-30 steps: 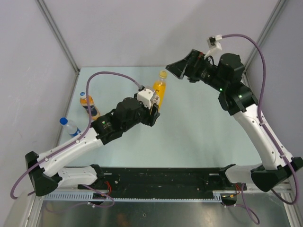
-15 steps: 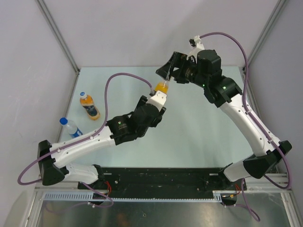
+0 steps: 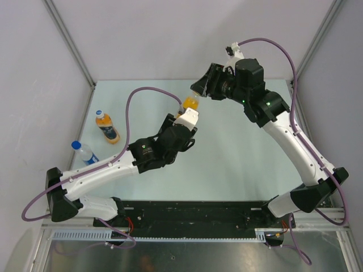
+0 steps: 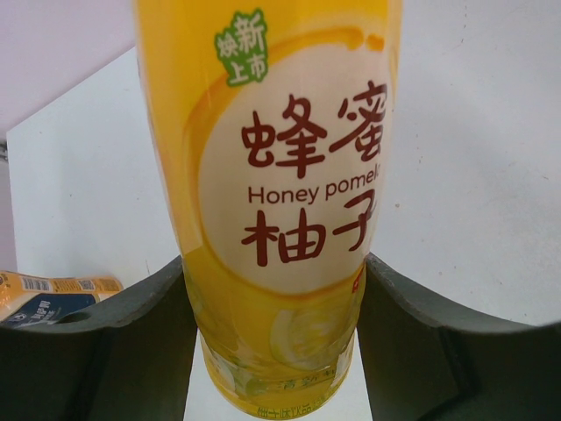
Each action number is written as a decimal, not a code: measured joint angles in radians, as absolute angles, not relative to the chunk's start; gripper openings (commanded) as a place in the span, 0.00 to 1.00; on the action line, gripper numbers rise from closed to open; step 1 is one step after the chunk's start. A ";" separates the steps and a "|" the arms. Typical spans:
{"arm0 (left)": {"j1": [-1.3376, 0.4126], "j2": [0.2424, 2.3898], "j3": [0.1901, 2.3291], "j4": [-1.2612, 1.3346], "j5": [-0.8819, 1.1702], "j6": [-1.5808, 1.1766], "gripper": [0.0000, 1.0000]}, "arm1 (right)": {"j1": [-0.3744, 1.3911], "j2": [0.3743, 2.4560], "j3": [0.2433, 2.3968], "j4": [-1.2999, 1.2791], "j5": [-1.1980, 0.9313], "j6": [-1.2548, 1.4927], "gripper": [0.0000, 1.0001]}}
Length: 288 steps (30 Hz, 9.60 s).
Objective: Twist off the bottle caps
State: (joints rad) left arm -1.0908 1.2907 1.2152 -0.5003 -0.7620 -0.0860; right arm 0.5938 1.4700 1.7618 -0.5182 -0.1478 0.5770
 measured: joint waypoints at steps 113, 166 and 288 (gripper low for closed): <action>-0.810 1.073 1.030 -0.318 0.078 -0.140 0.00 | 0.425 1.207 1.480 -0.134 -0.504 0.510 0.99; -1.052 1.377 1.235 -0.642 -0.723 -0.096 0.00 | 0.532 1.448 1.552 -0.352 -0.263 0.524 0.56; -0.976 1.145 1.042 -0.350 0.001 -0.056 0.00 | 0.282 1.511 0.970 -0.105 -0.234 0.413 0.12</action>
